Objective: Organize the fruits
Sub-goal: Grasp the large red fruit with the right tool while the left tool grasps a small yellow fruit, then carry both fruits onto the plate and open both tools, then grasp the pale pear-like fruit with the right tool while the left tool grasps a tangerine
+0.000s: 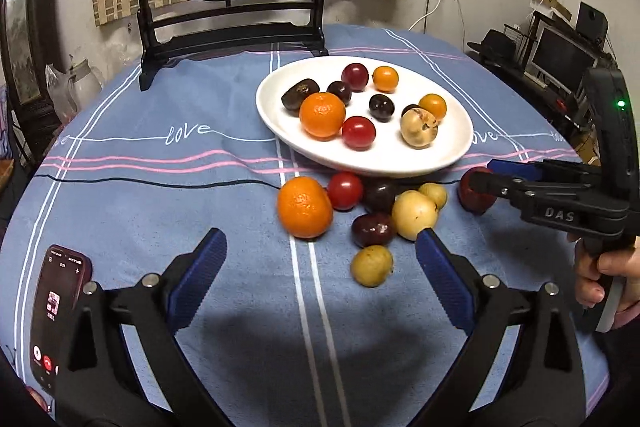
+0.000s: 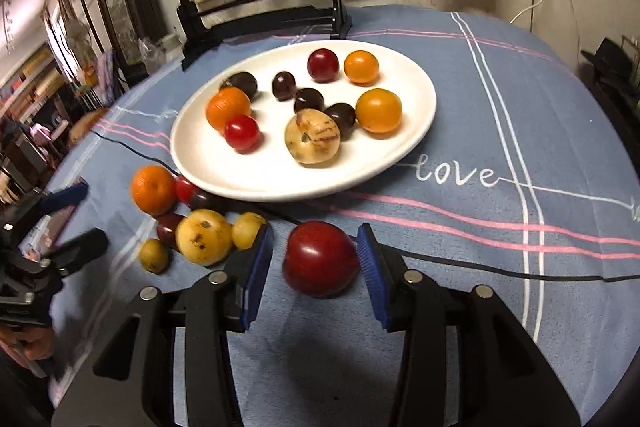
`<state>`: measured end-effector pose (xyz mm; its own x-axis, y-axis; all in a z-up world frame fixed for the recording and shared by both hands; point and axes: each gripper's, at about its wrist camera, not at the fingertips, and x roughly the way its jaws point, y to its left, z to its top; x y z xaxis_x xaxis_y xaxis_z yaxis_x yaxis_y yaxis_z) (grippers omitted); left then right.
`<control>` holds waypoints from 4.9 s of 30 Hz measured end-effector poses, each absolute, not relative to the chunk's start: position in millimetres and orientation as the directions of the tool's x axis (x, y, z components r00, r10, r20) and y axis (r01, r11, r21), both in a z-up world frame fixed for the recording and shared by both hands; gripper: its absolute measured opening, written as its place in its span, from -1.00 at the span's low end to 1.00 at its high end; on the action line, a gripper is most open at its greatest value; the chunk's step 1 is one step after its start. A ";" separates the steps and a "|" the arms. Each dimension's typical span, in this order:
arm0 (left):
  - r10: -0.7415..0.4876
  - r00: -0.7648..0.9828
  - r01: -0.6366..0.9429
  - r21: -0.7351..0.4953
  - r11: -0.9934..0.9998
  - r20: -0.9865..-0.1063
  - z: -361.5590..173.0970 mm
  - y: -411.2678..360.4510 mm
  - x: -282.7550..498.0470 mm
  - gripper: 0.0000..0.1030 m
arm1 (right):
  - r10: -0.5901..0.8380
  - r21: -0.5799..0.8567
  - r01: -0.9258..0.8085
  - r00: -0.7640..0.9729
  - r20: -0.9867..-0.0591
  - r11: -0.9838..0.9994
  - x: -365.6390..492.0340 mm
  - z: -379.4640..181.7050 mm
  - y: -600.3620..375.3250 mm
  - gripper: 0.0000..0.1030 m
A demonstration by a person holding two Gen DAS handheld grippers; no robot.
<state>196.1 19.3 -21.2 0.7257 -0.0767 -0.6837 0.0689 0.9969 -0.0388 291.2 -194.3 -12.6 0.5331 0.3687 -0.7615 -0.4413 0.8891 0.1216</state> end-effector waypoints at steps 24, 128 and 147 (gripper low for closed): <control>-0.185 0.630 0.194 -0.078 0.978 -0.754 -44.0 -3.1 204.8 0.03 | 0.382 0.163 -0.407 0.545 -0.746 0.899 287.3 -3.7 -206.9 -0.20; 0.059 0.758 -0.163 -0.101 0.981 -0.650 9.9 70.7 245.7 0.86 | 0.551 0.364 -0.477 0.343 -0.761 0.800 271.6 -24.6 -146.4 -0.22; 0.022 0.753 -0.136 -0.123 0.983 -0.658 8.2 72.2 244.1 0.86 | 0.610 0.461 -0.416 0.375 -0.698 0.783 280.5 -16.1 -164.5 -0.27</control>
<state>244.1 72.2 8.2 0.7526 0.0216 -0.6582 -0.1361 0.9830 -0.1234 280.5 -164.5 -16.1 0.3748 0.6102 -0.6980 -0.4163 0.7835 0.4614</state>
